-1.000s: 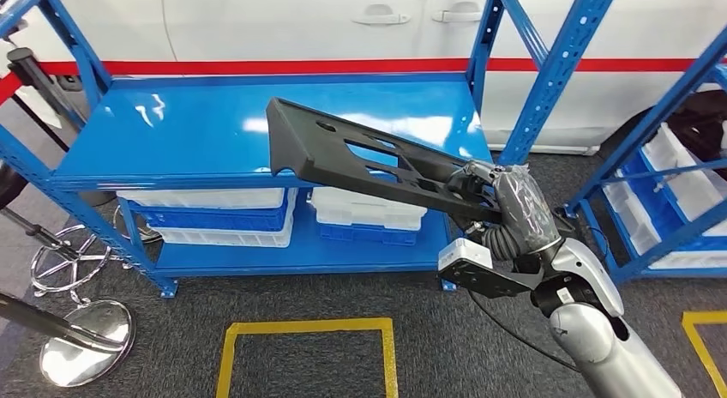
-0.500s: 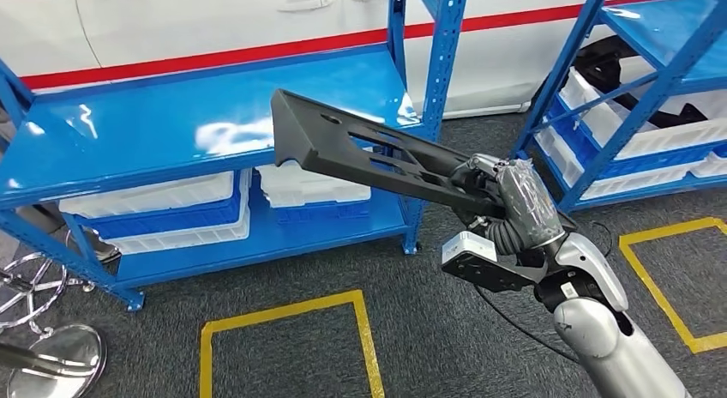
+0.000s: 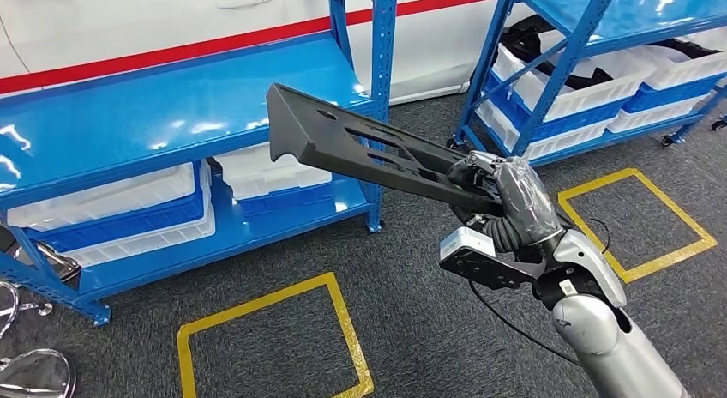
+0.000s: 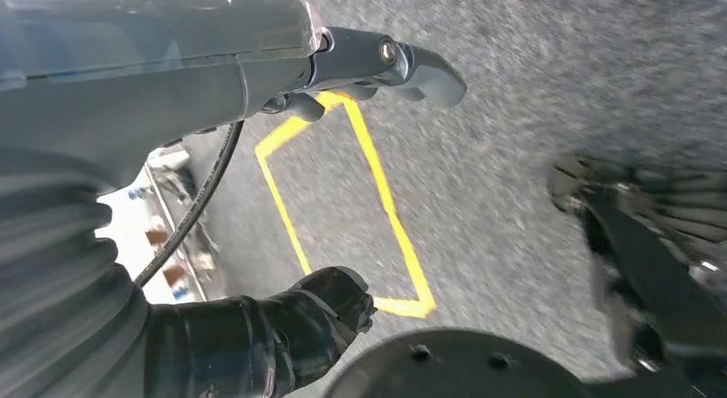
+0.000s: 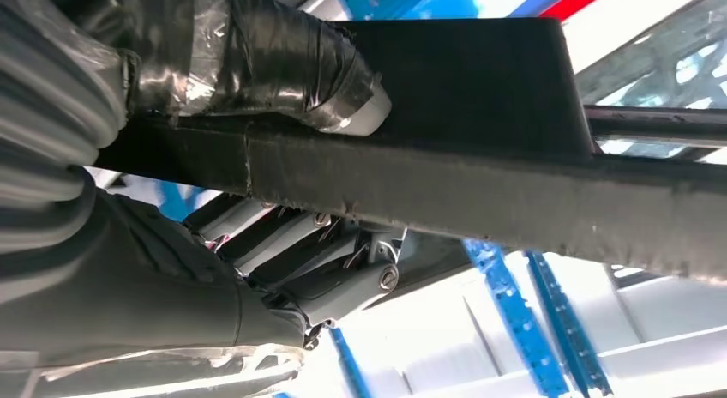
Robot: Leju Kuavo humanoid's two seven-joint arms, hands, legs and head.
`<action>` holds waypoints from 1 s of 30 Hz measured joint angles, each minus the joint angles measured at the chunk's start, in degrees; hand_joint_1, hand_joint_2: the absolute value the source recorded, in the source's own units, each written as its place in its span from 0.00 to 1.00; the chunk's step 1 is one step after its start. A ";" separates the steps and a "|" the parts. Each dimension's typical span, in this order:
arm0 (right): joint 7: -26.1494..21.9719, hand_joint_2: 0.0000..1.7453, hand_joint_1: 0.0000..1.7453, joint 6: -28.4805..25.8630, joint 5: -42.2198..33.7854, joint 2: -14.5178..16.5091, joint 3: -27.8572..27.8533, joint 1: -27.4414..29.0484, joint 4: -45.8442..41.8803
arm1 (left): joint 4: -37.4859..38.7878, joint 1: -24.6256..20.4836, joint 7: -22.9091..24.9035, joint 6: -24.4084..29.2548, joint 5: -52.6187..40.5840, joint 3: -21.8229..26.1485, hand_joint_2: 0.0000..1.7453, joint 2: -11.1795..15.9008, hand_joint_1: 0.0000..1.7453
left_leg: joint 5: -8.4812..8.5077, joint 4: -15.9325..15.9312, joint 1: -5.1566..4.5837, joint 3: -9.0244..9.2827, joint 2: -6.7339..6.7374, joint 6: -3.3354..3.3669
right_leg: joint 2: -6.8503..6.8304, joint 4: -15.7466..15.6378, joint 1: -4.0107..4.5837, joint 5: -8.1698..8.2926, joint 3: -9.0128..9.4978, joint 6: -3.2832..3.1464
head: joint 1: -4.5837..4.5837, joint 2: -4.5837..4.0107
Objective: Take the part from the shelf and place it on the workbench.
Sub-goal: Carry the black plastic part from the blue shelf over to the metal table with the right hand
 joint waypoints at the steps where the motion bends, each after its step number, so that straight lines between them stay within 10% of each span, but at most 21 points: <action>1: 0.07 1.00 1.00 0.13 -0.06 0.02 0.00 -0.17 0.08 | 0.00 0.07 -0.04 -0.04 0.02 -0.07 1.00 -0.01 0.00 | 0.58 0.01 -0.07 -0.80 0.79 0.15 | -1.14 3.62 -0.09 -3.17 -0.85 0.20 | 0.05 0.00; 3: 0.22 1.00 1.00 0.36 -0.24 0.05 0.00 -0.21 0.28 | 0.02 0.17 -0.08 -0.12 0.05 -0.16 1.00 0.01 0.00 | 1.66 0.44 -0.14 -2.65 2.53 0.06 | -2.07 10.76 -0.45 -6.09 -1.73 0.76 | 0.05 -0.01; 5: 0.36 1.00 1.00 0.63 -0.43 0.07 0.00 -0.27 0.54 | 0.05 0.23 -0.10 -0.19 0.06 -0.25 1.00 0.02 0.00 | 2.51 1.30 -0.13 -4.76 4.16 -0.24 | -2.48 12.27 -0.82 -3.77 0.28 1.26 | 0.04 -0.01; 7: 0.47 1.00 1.00 0.93 -0.55 0.14 0.01 -0.46 0.68 | 0.07 0.18 -0.12 -0.23 0.06 -0.37 1.00 0.03 0.00 | 3.09 2.35 -0.12 -6.58 5.39 -0.68 | -4.30 6.05 -0.96 -2.46 6.13 1.45 | 0.03 0.00; 10: 0.54 1.00 1.00 1.25 -0.65 0.40 0.03 -0.96 0.72 | 0.11 0.11 -0.16 -0.37 0.29 -0.46 1.00 0.05 0.00 | 3.96 3.13 -0.09 -7.36 6.91 -1.64 | -6.54 -3.31 -0.01 -5.10 12.48 0.29 | 0.00 -0.01; 13: 0.59 1.00 1.00 1.46 -0.84 0.52 0.07 -1.59 0.86 | 0.14 -0.11 -0.21 -0.44 0.72 -0.48 1.00 0.02 0.00 | 3.99 3.21 0.19 -7.58 6.46 -2.85 | -5.25 -4.54 0.12 -3.67 11.59 -1.35 | 0.09 -0.01; 18: 0.79 1.00 1.00 2.19 -1.27 1.10 0.09 -2.41 1.46 | 0.24 0.23 -0.23 -0.61 0.82 -0.51 1.00 0.01 0.00 | -7.38 16.68 0.42 -10.71 1.04 -3.53 | -2.43 -4.89 -0.03 0.08 7.67 -2.86 | 0.05 -0.01; 20: 0.81 1.00 1.00 2.43 -1.40 1.21 0.10 -2.43 1.68 | 0.28 0.26 -0.29 -0.60 0.82 -0.53 1.00 0.02 0.00 | -6.27 18.36 0.46 -9.37 0.88 -3.40 | -0.96 -4.66 -0.03 1.55 5.71 -2.60 | 0.04 -0.01; 22: 0.83 1.00 1.00 2.48 -1.47 1.28 0.11 -2.44 1.80 | 0.28 0.23 -0.36 -0.59 0.82 -0.53 1.00 0.02 0.00 | -3.36 12.21 0.57 -4.44 -0.44 -3.06 | 0.41 -4.33 -0.15 2.86 3.87 -2.13 | 0.03 0.00; 25: 0.86 1.00 1.00 2.47 -1.50 1.34 0.11 -2.56 1.83 | 0.28 0.25 -0.38 -0.59 0.81 -0.55 1.00 0.02 0.00 | -3.60 2.11 0.60 1.92 -3.73 -2.61 | 2.06 -4.00 -0.09 4.63 2.28 -1.20 | 0.08 -0.01; 28: 0.84 1.00 1.00 2.49 -1.52 1.35 0.12 -2.67 1.90 | 0.28 0.00 -0.38 -0.60 0.81 -0.58 1.00 0.00 0.00 | -2.89 1.15 0.58 1.60 -2.28 -1.97 | 2.85 -4.27 -0.09 5.75 1.61 -0.15 | 0.13 -0.01; 30: 0.85 1.00 1.00 2.50 -1.54 1.35 0.13 -2.79 2.02 | 0.28 -0.14 -0.38 -0.61 0.81 -0.60 1.00 0.00 0.00 | -1.66 0.97 0.61 0.51 -0.59 -0.97 | 0.58 -1.45 -0.11 2.12 0.47 0.33 | 0.24 -0.01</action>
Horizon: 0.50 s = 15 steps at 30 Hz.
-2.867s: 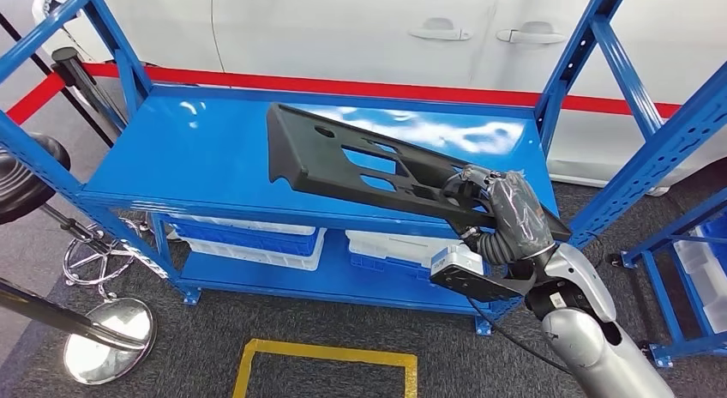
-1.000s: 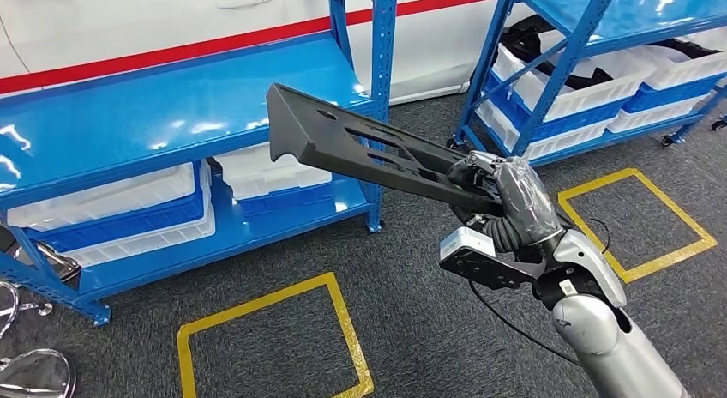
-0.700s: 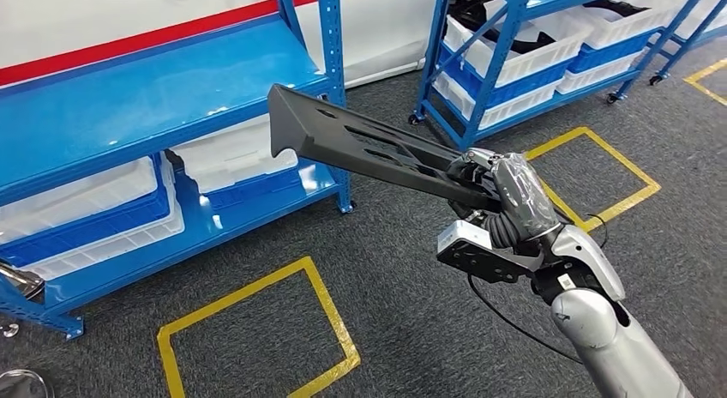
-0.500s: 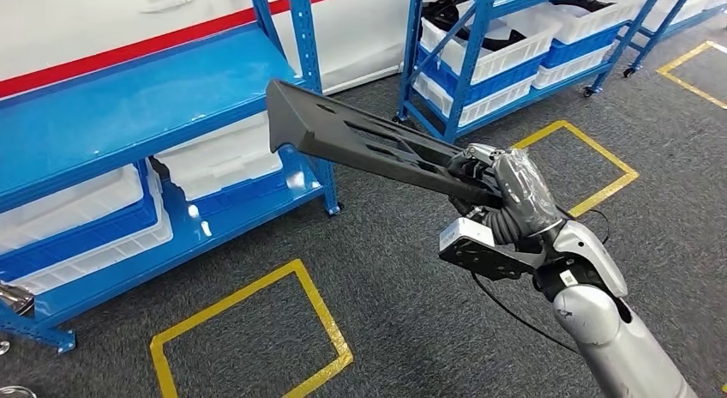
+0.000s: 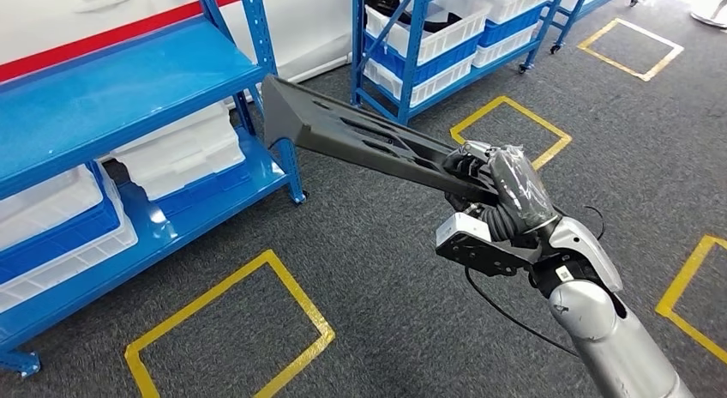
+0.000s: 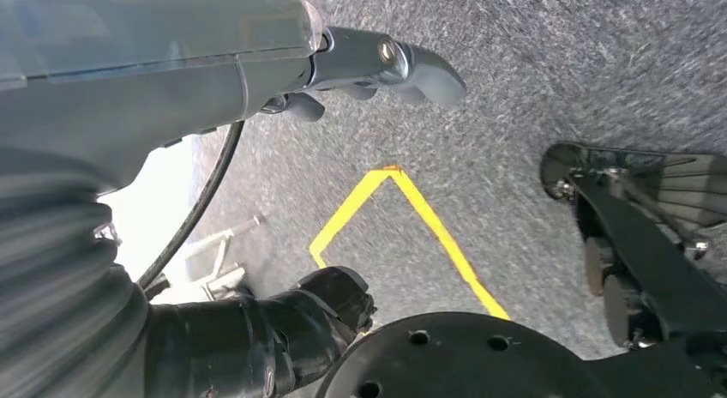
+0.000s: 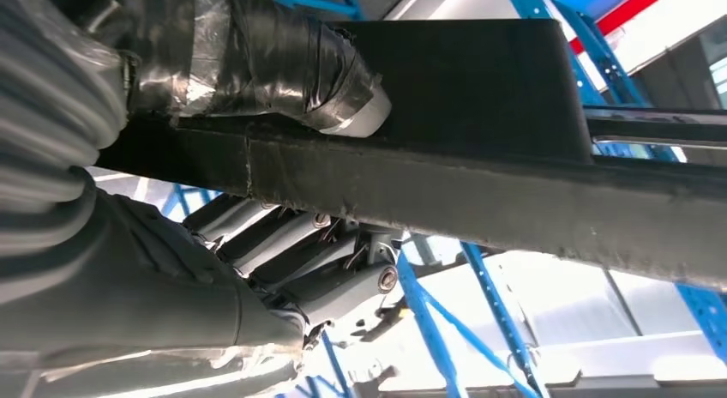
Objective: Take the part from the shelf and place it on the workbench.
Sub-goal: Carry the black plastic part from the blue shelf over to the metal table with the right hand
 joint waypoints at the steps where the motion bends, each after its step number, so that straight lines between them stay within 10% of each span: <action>1: 0.00 1.00 1.00 0.01 0.00 0.00 0.01 -0.07 0.05 | 0.00 -0.01 0.00 -0.01 0.01 -0.01 1.00 0.01 0.00 | 0.61 0.05 -0.19 -0.67 0.84 0.37 | -1.47 3.18 -0.05 -3.20 -0.88 0.17 | 0.05 0.00; 3: 0.02 1.00 1.00 0.02 0.00 0.01 0.05 -0.13 0.15 | 0.00 0.11 -0.02 -0.01 0.01 -0.03 1.00 0.02 0.00 | 1.82 0.26 -0.52 -2.44 2.48 0.70 | -2.71 11.10 -0.26 -8.01 -2.48 0.59 | 0.08 0.00; 5: 0.03 1.00 1.00 0.06 0.00 0.01 0.11 -0.11 0.32 | 0.02 0.21 -0.09 -0.04 0.03 -0.03 1.00 0.04 0.00 | 2.92 0.70 -0.82 -4.45 4.16 0.67 | -2.93 15.22 -0.40 -7.35 -1.84 0.80 | 0.09 0.00; 7: 0.05 1.00 1.00 0.13 -0.01 0.01 0.16 -0.12 0.46 | 0.07 0.19 -0.24 -0.15 0.12 -0.04 1.00 0.06 0.00 | 3.78 1.32 -1.07 -6.26 5.52 0.51 | -3.91 11.52 -0.35 -4.64 2.76 0.59 | 0.08 0.00; 10: 0.09 1.00 1.00 0.34 -0.08 0.09 0.18 -0.47 0.50 | 0.13 0.15 -0.58 -0.47 0.30 -0.08 1.00 0.04 0.00 | 4.77 2.16 -1.33 -7.53 7.03 -0.12 | -7.15 -0.37 0.66 -6.93 11.72 -0.62 | 0.05 0.00; 13: 0.08 1.00 1.00 0.73 -0.23 0.18 0.23 -0.82 0.57 | 0.20 -0.04 -0.77 -0.78 0.67 -0.14 1.00 0.07 0.00 | 5.67 2.15 -1.09 -7.84 8.05 -1.19 | -6.41 -3.39 1.13 -6.96 12.07 -2.29 | 0.06 0.00; 15: 0.12 1.00 1.00 0.94 -0.29 0.32 0.31 -0.98 0.68 | 0.26 -0.06 -0.80 -0.84 0.87 -0.16 1.00 0.04 0.00 | 2.67 4.32 -0.90 -8.82 5.61 -1.87 | -5.36 -3.83 0.83 -5.32 10.68 -3.36 | 0.03 0.00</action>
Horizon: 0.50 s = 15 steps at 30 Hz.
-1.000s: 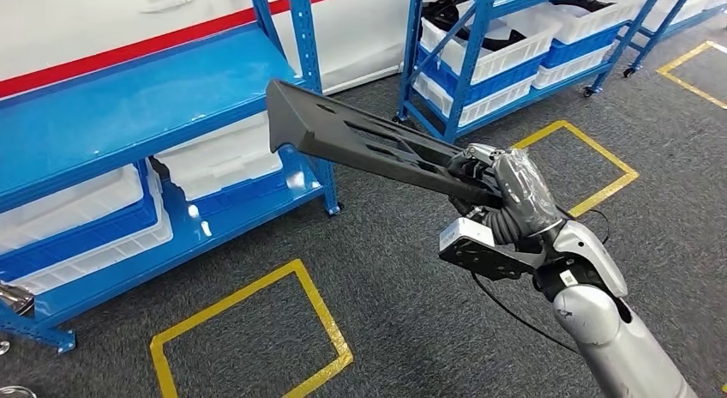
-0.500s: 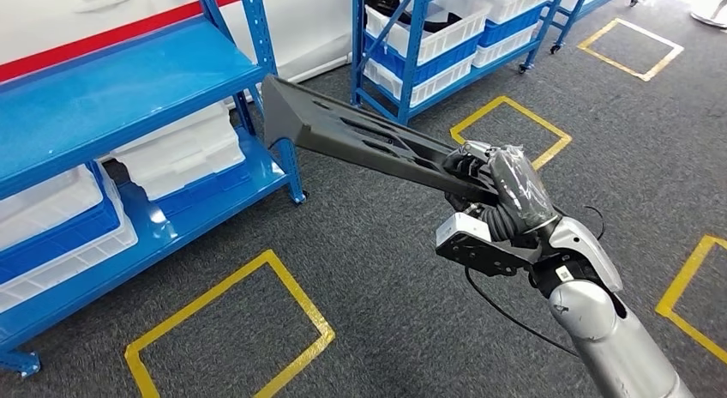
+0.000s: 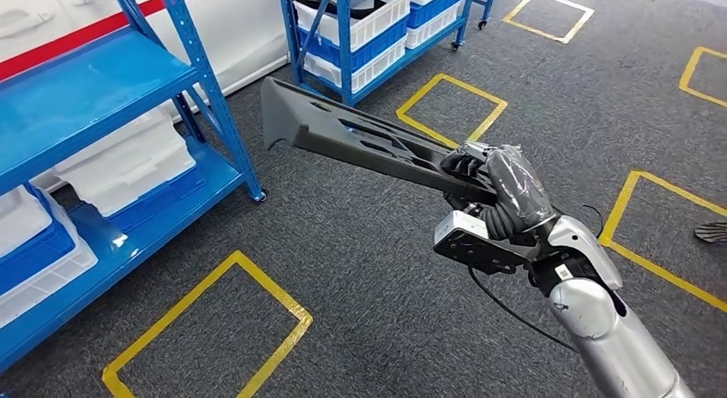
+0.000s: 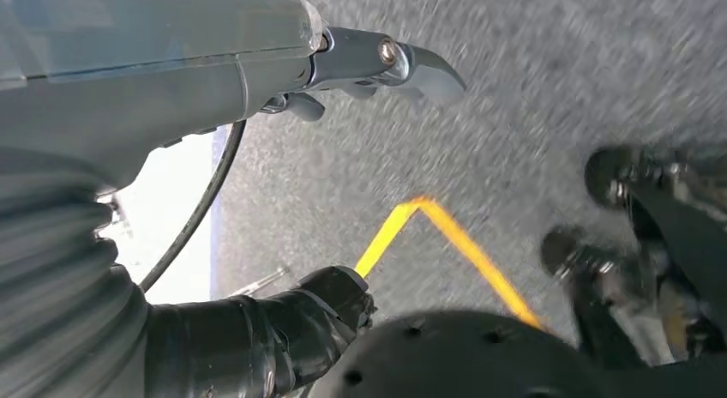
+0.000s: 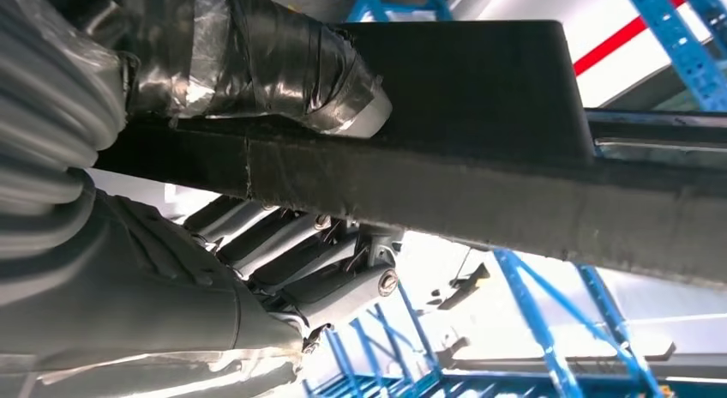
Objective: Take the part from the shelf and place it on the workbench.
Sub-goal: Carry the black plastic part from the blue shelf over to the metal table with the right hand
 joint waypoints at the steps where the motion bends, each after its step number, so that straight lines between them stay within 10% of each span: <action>1: 0.02 1.00 1.00 0.06 -0.03 0.15 0.04 -0.10 0.06 | 0.04 0.05 -0.01 -0.02 0.11 -0.01 1.00 -0.02 0.00 | -2.95 2.69 0.13 -0.81 -1.79 -0.22 | 0.55 -0.04 -0.06 0.85 -0.82 -0.34 | -0.03 0.00; 3: 0.05 1.00 1.00 0.17 -0.08 0.45 0.06 -0.27 0.19 | 0.06 0.22 -0.20 -0.04 0.44 -0.03 1.00 -0.07 0.00 | -7.91 9.87 0.21 -2.48 -3.71 -0.36 | 2.01 0.07 0.07 2.34 -2.73 -0.71 | -0.08 -0.01; 5: 0.12 1.00 1.00 0.27 -0.13 0.58 0.08 -0.29 0.33 | 0.08 0.37 -1.12 0.00 0.96 -0.03 1.00 -0.04 0.00 | -7.68 13.96 0.22 -2.43 -4.02 -0.27 | 3.56 0.26 0.23 3.66 -4.72 -0.68 | -0.09 -0.01; 8: 0.35 1.00 1.00 0.39 -0.16 0.71 0.10 -0.29 0.39 | 0.14 0.49 -2.47 0.02 1.31 -0.02 1.00 0.17 0.00 | -3.47 6.16 0.17 3.95 -5.89 0.63 | 5.58 0.89 0.31 5.39 -7.16 -0.31 | -0.09 0.00; 10: 0.82 1.00 1.00 0.82 -0.03 1.29 0.17 -0.68 0.55 | 0.27 0.52 -2.72 -0.11 1.48 -0.02 1.00 0.57 0.00 | -4.03 -1.60 0.21 8.71 -7.92 1.16 | 6.69 1.30 0.30 6.37 -8.11 0.13 | -0.06 0.00; 13: 2.21 1.00 1.00 1.46 0.80 3.77 0.97 -2.34 1.71 | 0.43 0.28 -2.74 -0.98 2.29 0.03 1.00 1.55 0.00 | -4.18 -4.75 0.31 9.94 -7.00 1.53 | 8.27 1.02 0.09 7.87 -8.68 1.12 | -0.04 0.00; 15: 3.07 1.00 1.00 1.51 1.52 6.10 1.99 -3.84 3.18 | 0.44 0.03 -2.55 -1.68 2.81 0.14 1.00 2.49 0.00 | -2.94 -5.57 0.50 9.77 -5.29 2.03 | 6.93 2.89 0.21 6.37 -9.83 1.57 | 0.04 0.00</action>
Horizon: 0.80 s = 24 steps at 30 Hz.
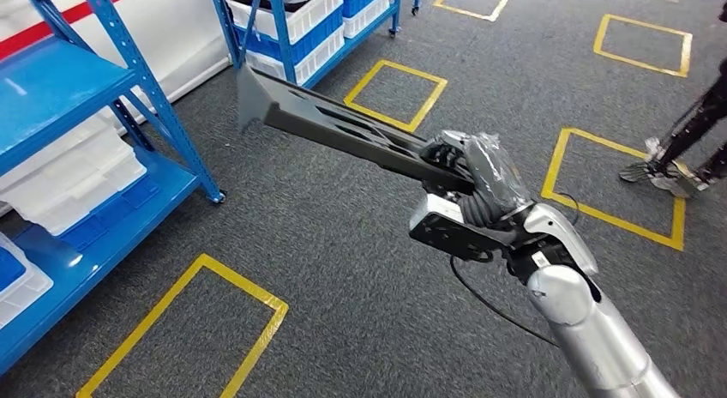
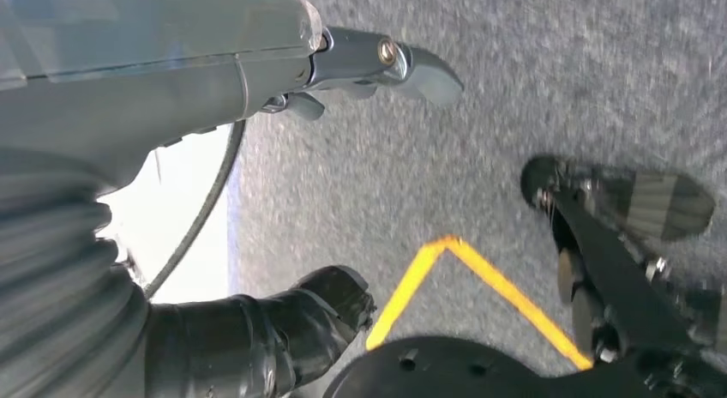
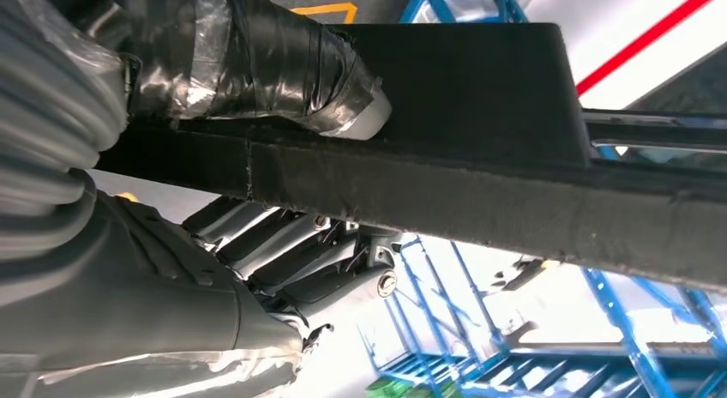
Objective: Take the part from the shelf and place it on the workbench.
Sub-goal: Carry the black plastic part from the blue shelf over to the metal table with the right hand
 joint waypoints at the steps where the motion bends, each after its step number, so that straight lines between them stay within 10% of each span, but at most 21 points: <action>1: 0.26 1.00 1.00 -0.02 0.27 1.05 0.51 -0.66 0.80 | 0.00 -0.01 0.11 -0.23 0.17 0.05 1.00 0.42 0.00 | 0.59 -0.25 0.08 -0.27 0.82 0.16 | -1.46 2.77 -0.04 -1.98 -1.18 0.15 | 0.03 0.00; 5: 0.66 1.00 1.00 -0.14 0.62 3.44 2.18 -1.65 3.09 | 0.00 0.23 0.47 -0.39 0.51 0.15 1.00 1.48 0.00 | 1.68 0.29 0.09 -2.18 3.49 -0.11 | -4.40 14.37 -1.28 -8.14 -4.42 1.20 | 0.06 0.00; 9: 0.82 1.00 1.00 -0.20 0.79 4.74 3.26 -2.43 4.31 | 0.01 0.41 1.25 -0.49 0.78 0.18 1.00 1.96 0.00 | 1.52 1.80 0.30 -3.48 5.72 -1.31 | -6.99 2.09 -1.86 -5.07 4.43 1.72 | 0.08 -0.01; 13: 0.84 1.00 1.00 -0.50 0.89 5.87 3.99 -3.29 5.17 | 0.01 0.15 1.66 -0.62 1.08 0.21 1.00 2.37 0.00 | 1.41 2.25 0.43 -3.73 7.15 -3.14 | -6.33 -0.44 -1.01 -4.72 5.23 0.03 | 0.04 0.00; 16: 0.93 1.00 1.00 -0.66 0.97 6.35 4.31 -3.97 5.84 | 0.00 0.04 1.66 -0.55 1.00 0.19 1.00 2.51 0.00 | -1.88 6.57 0.90 -5.55 4.13 -3.75 | -4.84 -0.97 -1.02 -4.04 5.05 -1.26 | -0.01 0.00; 19: 1.09 1.00 1.00 -0.68 1.01 6.77 4.54 -4.36 6.50 | 0.00 0.39 1.68 -0.50 0.67 0.15 1.00 2.72 0.00 | -6.83 17.64 0.77 -10.84 1.49 -3.51 | -2.98 -0.95 -0.38 -3.63 4.54 -1.95 | -0.03 0.00; 21: 1.48 1.00 1.00 -0.68 1.15 6.86 4.75 -4.54 6.97 | 0.00 0.55 1.86 -0.51 0.32 0.10 1.00 2.83 0.00 | -5.67 18.58 0.63 -11.50 1.15 -2.98 | -1.49 -0.81 0.11 -3.46 4.33 -2.19 | -0.02 0.00; 24: 2.50 1.00 1.00 -0.64 1.94 7.15 4.96 -5.63 7.56 | 0.02 0.77 2.40 -0.80 -0.28 -0.17 1.00 3.34 0.00 | -0.15 7.85 0.23 -6.64 -1.46 -1.74 | 0.61 -0.39 0.33 -3.36 4.16 -2.17 | -0.01 0.00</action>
